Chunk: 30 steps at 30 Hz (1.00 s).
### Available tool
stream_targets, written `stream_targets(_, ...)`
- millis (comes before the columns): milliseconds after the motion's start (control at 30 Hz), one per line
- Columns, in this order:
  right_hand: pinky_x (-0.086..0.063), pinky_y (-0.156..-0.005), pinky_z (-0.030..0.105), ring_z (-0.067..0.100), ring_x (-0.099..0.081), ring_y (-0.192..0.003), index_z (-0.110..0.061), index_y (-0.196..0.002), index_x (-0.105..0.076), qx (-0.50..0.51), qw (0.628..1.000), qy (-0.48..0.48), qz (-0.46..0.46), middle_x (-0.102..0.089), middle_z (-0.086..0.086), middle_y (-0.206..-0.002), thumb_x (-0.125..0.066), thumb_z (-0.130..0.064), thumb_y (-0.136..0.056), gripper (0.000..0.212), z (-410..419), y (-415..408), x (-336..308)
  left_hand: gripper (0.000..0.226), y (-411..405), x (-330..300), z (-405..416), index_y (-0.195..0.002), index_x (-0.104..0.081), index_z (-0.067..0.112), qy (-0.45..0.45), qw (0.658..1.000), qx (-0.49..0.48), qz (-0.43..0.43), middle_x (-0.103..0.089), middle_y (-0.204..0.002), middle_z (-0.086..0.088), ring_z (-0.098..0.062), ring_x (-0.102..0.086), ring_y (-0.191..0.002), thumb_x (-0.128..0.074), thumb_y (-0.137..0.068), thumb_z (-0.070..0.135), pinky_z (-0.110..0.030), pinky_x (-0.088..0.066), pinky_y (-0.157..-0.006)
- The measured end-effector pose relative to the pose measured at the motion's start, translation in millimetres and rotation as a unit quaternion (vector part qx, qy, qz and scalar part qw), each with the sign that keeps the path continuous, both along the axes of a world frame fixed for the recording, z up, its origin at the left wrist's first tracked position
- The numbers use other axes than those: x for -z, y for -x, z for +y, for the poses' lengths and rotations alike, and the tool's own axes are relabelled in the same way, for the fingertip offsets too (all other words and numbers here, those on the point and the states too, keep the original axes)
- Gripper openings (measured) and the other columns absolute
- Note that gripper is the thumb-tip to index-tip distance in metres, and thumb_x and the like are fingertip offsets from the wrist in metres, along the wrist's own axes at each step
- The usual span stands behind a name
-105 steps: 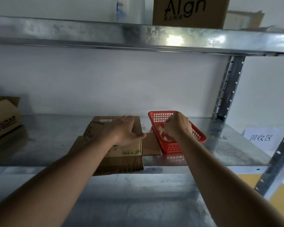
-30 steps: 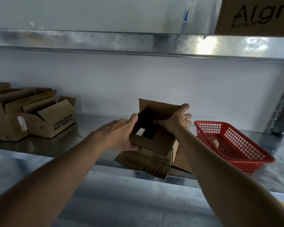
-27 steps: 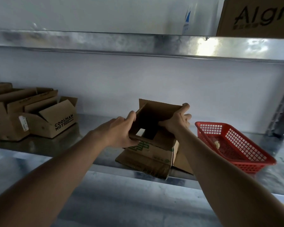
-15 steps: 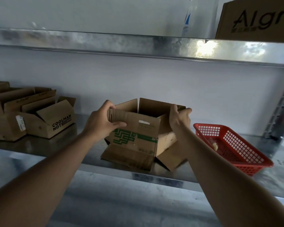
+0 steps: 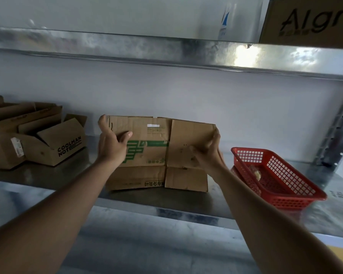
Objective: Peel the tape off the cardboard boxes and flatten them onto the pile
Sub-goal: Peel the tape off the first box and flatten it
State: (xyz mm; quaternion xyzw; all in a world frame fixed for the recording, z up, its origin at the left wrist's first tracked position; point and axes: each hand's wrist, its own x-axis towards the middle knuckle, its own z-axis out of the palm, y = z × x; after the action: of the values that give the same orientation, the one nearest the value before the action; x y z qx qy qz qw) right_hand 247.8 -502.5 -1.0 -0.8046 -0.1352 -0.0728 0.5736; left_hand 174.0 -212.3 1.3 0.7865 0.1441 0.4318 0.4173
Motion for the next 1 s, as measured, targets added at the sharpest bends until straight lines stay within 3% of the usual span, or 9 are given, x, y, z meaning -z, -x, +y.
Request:
stream_targets(100, -0.064, -0.065, 0.046, 0.024, -0.070, -0.086, -0.057, -0.151, 0.011, 0.043, 0.998, 0.022, -0.042, -0.061, 0.000, -0.124, -0.070, -0.043, -0.095, 0.100, -2, -1, 6, 0.061, -3, -2, 5, -0.126, -0.034, 0.023, 0.072, 0.997, 0.005, 0.012, -0.059, -0.111, 0.003, -0.025, -0.068, -0.099, -0.077, -0.089, 0.046, -0.027, -0.052, -0.062)
stream_targets(200, -0.045, -0.054, 0.018, 0.000, -0.062, -0.078, -0.043, -0.159, 0.001, 0.110, 0.988, 0.014, -0.103, -0.072, -0.001, -0.120, -0.069, -0.047, -0.095, 0.095, -5, -3, 0, 0.053, -3, 3, 17, -0.118, -0.049, 0.025, 0.092, 0.990, 0.087, 0.056, -0.064, -0.108, 0.006, -0.015, -0.066, -0.097, -0.079, -0.085, 0.054, -0.031, -0.053, -0.070)
stream_targets(267, -0.042, -0.054, 0.018, -0.004, -0.059, -0.078, -0.041, -0.159, -0.006, 0.117, 0.987, 0.011, -0.113, -0.071, -0.003, -0.118, -0.070, -0.047, -0.094, 0.091, -9, -4, -7, 0.060, 2, 7, 24, -0.137, -0.040, 0.035, 0.078, 0.973, 0.181, 0.117, -0.062, -0.118, 0.015, -0.003, -0.062, -0.102, -0.077, -0.091, 0.042, -0.032, -0.054, -0.083)
stream_targets(367, -0.053, -0.062, 0.027, 0.014, -0.067, -0.090, -0.042, -0.155, -0.019, 0.100, 0.990, 0.019, -0.101, -0.068, -0.002, -0.121, -0.073, -0.046, -0.093, 0.082, -13, -5, -17, 0.082, 7, 6, 30, -0.155, -0.013, 0.050, 0.027, 0.962, 0.219, 0.160, -0.049, -0.129, 0.031, 0.009, -0.053, -0.105, -0.070, -0.097, 0.039, -0.033, -0.048, -0.092)
stream_targets(533, -0.061, -0.091, 0.045, 0.021, -0.064, -0.111, -0.028, -0.151, -0.044, 0.114, 0.989, 0.032, -0.084, -0.064, 0.000, -0.133, -0.076, -0.049, -0.089, 0.073, -10, -7, -33, 0.093, 6, -11, 29, -0.163, 0.007, 0.044, -0.030, 0.972, 0.186, 0.137, -0.023, -0.167, 0.013, -0.005, -0.031, -0.133, -0.062, -0.101, 0.043, -0.039, -0.030, -0.110)
stream_targets(667, -0.049, -0.075, 0.031, 0.022, -0.056, -0.103, -0.021, -0.147, -0.047, 0.101, 0.983, 0.147, -0.035, -0.051, 0.004, -0.128, -0.078, -0.047, -0.085, 0.074, -7, -7, -32, 0.100, 7, -11, 25, -0.162, 0.017, 0.041, -0.037, 0.967, 0.152, 0.200, -0.026, -0.170, -0.004, -0.032, -0.041, -0.146, -0.063, -0.102, 0.039, -0.049, -0.040, -0.110)
stream_targets(767, -0.043, -0.076, 0.028, 0.021, -0.046, -0.101, -0.018, -0.147, -0.048, 0.070, 0.968, 0.240, 0.004, -0.044, 0.011, -0.135, -0.073, -0.044, -0.090, 0.067, -5, -1, -17, 0.071, 7, 5, 24, -0.163, -0.013, 0.046, -0.142, 0.941, 0.120, 0.284, -0.050, -0.152, -0.015, -0.036, -0.066, -0.110, -0.054, -0.105, 0.044, -0.036, -0.052, -0.078)
stream_targets(833, -0.048, -0.087, 0.036, 0.026, -0.049, -0.108, -0.017, -0.145, -0.050, 0.057, 0.957, 0.284, 0.011, -0.046, 0.014, -0.137, -0.065, -0.044, -0.095, 0.058, -5, 3, -9, 0.050, 7, 12, 22, -0.156, -0.039, 0.045, -0.201, 0.918, 0.093, 0.328, -0.058, -0.129, -0.019, -0.035, -0.066, -0.088, -0.043, -0.107, 0.050, -0.038, -0.051, -0.073)
stream_targets(1000, -0.044, -0.111, 0.053, 0.040, -0.053, -0.125, -0.024, -0.146, -0.053, 0.031, 0.915, 0.398, 0.053, -0.043, 0.017, -0.145, -0.059, -0.040, -0.099, 0.050, -4, 9, 5, 0.051, 1, 25, 20, -0.149, -0.054, 0.039, -0.282, 0.860, 0.076, 0.419, -0.046, -0.143, -0.020, -0.038, -0.060, -0.115, -0.043, -0.104, 0.060, -0.041, -0.048, -0.096)
